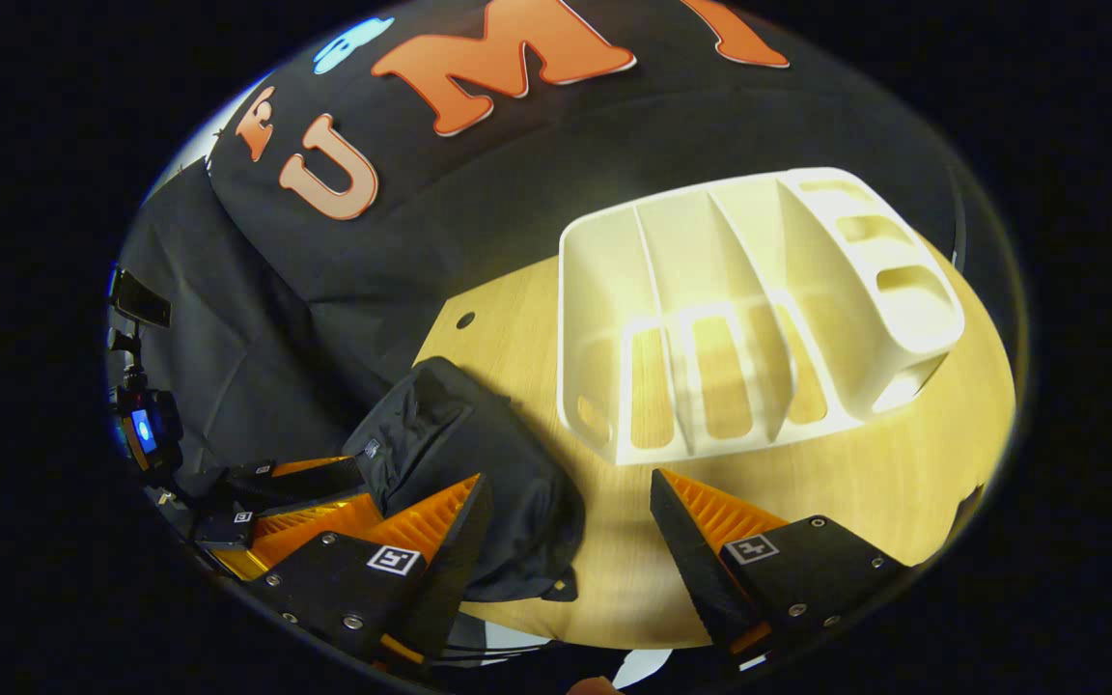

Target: Open the schoolbag, grab two books from the bookshelf and put them into the schoolbag.

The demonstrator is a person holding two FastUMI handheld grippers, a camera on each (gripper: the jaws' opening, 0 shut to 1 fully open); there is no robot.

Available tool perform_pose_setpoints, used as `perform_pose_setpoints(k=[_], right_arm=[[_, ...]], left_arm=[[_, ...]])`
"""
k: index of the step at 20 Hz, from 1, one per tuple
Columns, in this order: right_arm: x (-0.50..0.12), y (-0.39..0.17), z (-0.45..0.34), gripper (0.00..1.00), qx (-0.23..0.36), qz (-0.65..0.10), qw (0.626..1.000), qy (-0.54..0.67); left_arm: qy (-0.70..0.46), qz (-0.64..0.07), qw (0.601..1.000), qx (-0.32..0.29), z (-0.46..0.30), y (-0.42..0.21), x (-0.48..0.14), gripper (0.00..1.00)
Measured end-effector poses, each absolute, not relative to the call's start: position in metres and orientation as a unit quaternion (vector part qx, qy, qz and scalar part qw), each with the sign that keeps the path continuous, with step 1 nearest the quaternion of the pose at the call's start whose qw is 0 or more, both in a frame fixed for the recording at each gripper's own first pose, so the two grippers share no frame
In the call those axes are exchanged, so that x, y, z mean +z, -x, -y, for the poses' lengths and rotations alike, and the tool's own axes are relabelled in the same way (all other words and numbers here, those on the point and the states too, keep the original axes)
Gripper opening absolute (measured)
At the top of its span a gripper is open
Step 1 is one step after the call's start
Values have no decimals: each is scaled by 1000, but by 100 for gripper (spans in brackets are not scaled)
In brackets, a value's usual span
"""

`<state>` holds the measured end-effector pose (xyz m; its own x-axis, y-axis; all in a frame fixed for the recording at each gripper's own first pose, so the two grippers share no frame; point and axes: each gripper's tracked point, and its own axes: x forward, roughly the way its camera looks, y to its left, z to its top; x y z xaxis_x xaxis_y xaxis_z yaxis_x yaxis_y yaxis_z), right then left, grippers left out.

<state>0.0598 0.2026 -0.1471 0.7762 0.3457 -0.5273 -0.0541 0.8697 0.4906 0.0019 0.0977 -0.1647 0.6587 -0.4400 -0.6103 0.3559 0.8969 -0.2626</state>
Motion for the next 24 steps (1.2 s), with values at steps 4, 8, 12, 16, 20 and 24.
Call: perform_pose_setpoints(k=[4,8,12,16,20,24], right_arm=[[-106,-69,-138,98,72,-243,949,-190],[-64,-61,-90,98,54,-176,973,-135],[-22,-54,-61,98,52,-113,989,-80],[11,-52,-52,98,54,-62,996,-43],[27,-46,-46,98,58,-29,997,-34],[26,-30,-35,97,55,-8,998,-31]], left_arm=[[45,-283,940,-185,-75,-9,-125,99],[52,-232,958,-162,-46,-6,-92,99],[56,-163,976,-130,-29,-13,-52,98],[49,-82,989,-112,-14,-14,-1,98],[51,6,995,-82,-7,-3,42,98],[71,17,995,-71,8,2,46,98]])
